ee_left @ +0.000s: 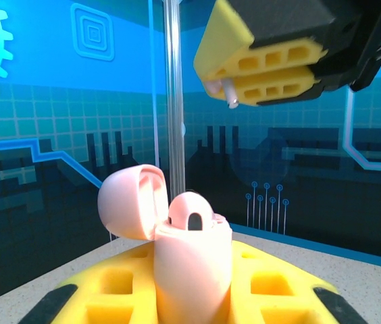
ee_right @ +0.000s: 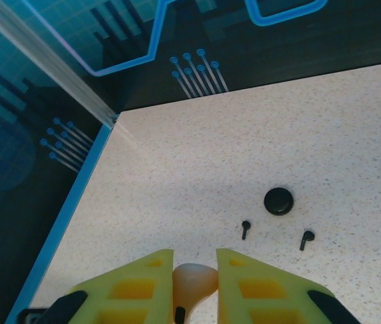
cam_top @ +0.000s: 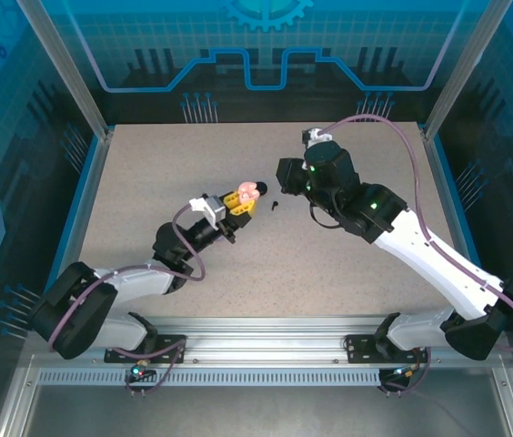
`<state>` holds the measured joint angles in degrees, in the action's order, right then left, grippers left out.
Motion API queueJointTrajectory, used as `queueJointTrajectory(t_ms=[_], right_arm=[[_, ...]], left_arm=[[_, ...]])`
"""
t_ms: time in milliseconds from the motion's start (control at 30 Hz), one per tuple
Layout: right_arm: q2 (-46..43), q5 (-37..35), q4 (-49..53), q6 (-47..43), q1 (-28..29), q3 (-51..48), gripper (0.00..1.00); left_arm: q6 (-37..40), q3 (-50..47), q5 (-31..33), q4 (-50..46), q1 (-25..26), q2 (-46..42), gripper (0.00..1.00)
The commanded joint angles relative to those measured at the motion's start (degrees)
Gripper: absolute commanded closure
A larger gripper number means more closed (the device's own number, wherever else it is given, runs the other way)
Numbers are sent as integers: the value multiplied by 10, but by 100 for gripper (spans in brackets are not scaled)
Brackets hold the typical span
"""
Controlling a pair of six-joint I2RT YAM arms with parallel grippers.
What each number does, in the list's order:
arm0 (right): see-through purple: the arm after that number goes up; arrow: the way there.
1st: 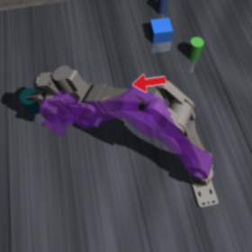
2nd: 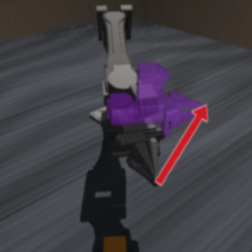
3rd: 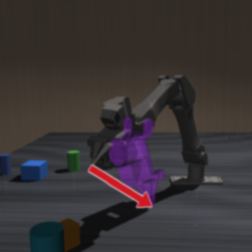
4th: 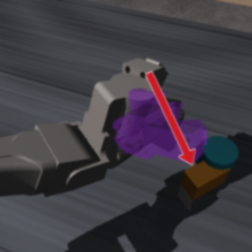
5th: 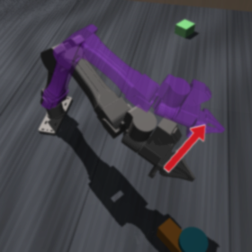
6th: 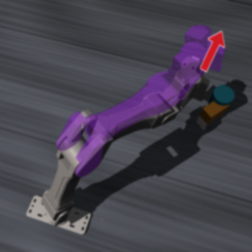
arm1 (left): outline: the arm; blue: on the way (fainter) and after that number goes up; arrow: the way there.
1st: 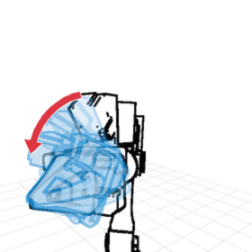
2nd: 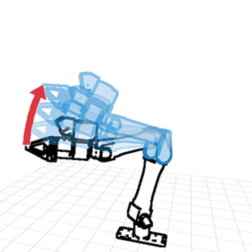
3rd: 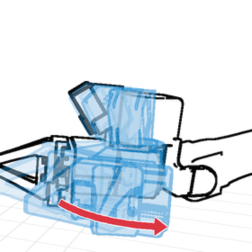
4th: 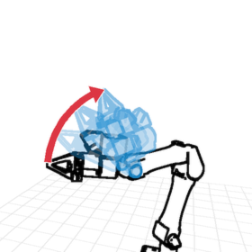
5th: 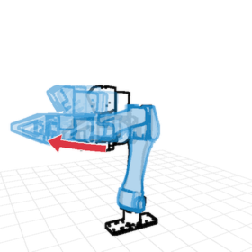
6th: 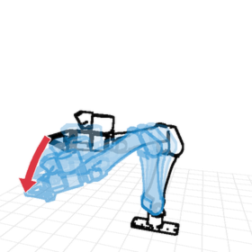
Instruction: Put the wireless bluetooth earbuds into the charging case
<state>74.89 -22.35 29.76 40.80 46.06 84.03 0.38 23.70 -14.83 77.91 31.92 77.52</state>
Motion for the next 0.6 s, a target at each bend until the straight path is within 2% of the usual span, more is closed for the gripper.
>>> queueJointTrajectory(t_ms=[0,267,567], right_arm=[[5,-14,6,-26,27,19,82],[11,-82,-30,-70,97,6,82],[20,-105,-60,-83,111,-13,82]], left_arm=[[15,27,-16,23,8,13,100],[18,41,-21,22,12,19,100],[16,38,-24,22,13,12,100]])
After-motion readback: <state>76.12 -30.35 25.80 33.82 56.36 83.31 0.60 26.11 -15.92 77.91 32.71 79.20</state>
